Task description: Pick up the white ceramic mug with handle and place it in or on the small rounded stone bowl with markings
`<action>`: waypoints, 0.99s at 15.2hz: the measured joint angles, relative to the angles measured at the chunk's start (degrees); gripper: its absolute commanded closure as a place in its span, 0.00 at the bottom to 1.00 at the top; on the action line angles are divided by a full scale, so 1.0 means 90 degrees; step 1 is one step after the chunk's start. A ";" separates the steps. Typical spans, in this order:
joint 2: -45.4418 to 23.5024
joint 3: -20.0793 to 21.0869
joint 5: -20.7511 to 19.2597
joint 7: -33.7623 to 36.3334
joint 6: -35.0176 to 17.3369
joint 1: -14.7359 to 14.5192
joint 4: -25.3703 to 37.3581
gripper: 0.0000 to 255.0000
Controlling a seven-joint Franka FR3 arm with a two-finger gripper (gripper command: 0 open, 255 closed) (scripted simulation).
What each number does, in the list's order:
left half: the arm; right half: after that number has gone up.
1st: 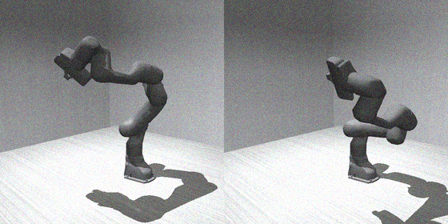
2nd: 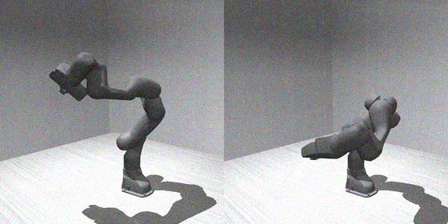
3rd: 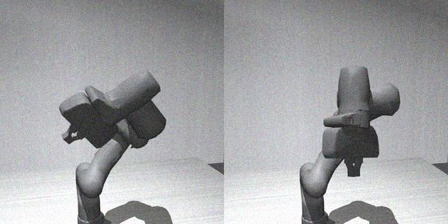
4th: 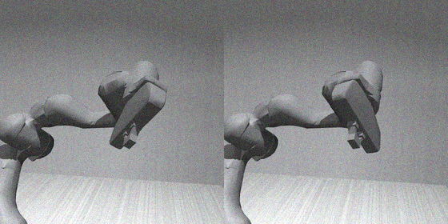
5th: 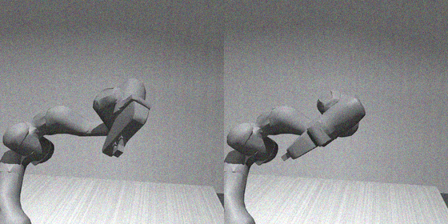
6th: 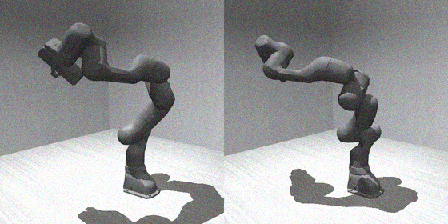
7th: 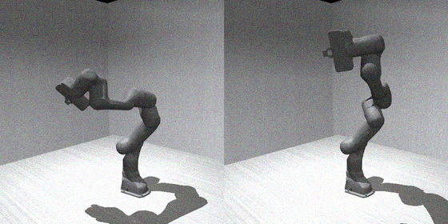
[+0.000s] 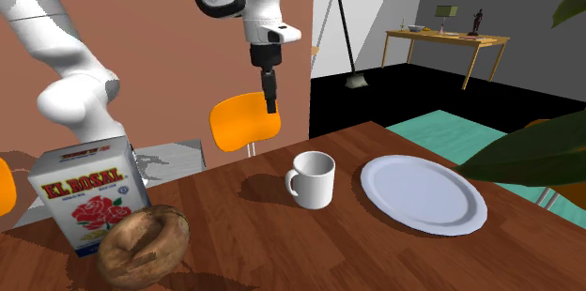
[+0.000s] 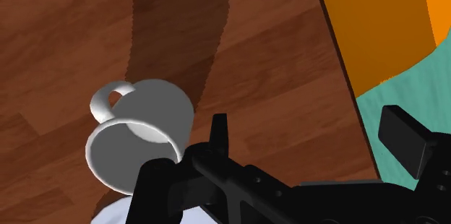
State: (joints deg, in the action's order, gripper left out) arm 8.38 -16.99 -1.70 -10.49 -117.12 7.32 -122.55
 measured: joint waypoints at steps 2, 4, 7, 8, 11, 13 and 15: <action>-0.0408 -0.0112 0.0111 -0.0177 -0.0111 0.0056 0.0256 0.00; -0.0891 -0.0224 0.0270 -0.0392 -0.0286 0.0133 0.0515 0.00; -0.1645 -0.0340 0.0546 -0.0703 -0.0373 0.0281 0.1101 0.00; -0.1934 -0.0364 0.0655 -0.0812 -0.0389 0.0345 0.1339 0.00; -0.2560 -0.0427 0.0902 -0.1114 -0.0451 0.0572 0.1816 0.00; -0.2779 -0.0425 0.0986 -0.1193 -0.0524 0.0639 0.1936 0.00; -0.2883 -0.0406 0.1032 -0.1209 -0.0678 0.0645 0.1875 0.00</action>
State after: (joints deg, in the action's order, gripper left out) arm -17.57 -20.64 7.59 -21.37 -123.22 13.12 -105.67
